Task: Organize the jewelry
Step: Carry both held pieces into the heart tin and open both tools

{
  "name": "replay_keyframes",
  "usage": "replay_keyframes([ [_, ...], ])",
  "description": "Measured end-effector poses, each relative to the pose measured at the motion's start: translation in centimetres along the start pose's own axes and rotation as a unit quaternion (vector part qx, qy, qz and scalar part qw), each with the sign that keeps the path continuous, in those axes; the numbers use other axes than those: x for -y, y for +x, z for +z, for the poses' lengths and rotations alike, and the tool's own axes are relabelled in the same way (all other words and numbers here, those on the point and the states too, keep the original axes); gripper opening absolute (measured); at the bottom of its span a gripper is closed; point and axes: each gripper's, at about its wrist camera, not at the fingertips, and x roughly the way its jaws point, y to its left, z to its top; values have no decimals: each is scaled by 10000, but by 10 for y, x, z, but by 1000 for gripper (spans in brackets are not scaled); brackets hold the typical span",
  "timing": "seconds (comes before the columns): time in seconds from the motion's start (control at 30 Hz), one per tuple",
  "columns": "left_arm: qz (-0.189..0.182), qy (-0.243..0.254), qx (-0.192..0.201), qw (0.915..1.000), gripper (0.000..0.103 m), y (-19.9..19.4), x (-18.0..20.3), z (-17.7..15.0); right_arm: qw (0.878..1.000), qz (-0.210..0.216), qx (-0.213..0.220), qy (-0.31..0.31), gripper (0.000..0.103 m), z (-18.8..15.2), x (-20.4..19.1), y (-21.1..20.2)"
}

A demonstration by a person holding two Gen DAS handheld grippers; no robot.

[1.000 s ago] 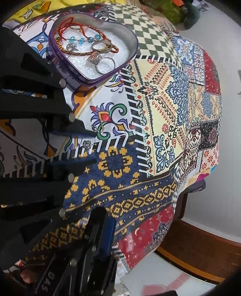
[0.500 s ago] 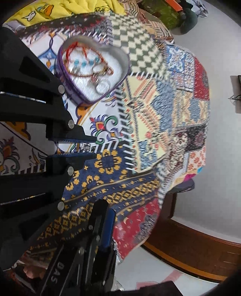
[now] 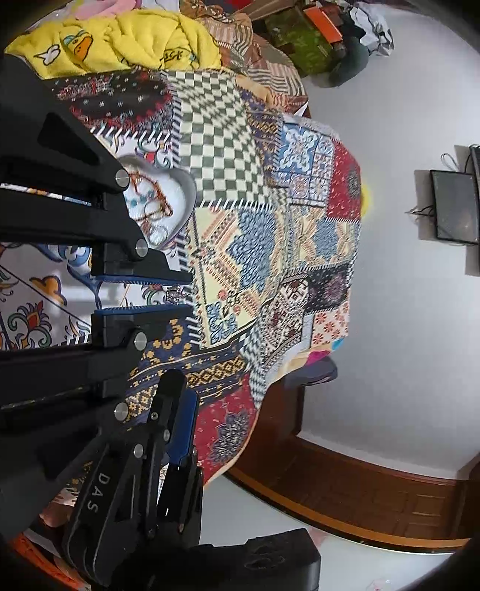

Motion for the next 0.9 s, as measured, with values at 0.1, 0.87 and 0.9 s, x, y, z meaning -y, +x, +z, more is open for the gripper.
replay_keyframes([
  [0.1, 51, -46, 88, 9999, 8, -9, -8, 1, 9999, 72, 68, -66, 19, 6, -9, -1],
  [0.87, 394, -426, -272, 9979, 8, 18, -80, -29, 9979, 494, -306, -271, 19, 16, -48, 66],
  [0.9, 392, -437, -301, 9978, 8, 21, -82, -30, 9978, 494, -352, -262, 19, 15, -48, 70],
])
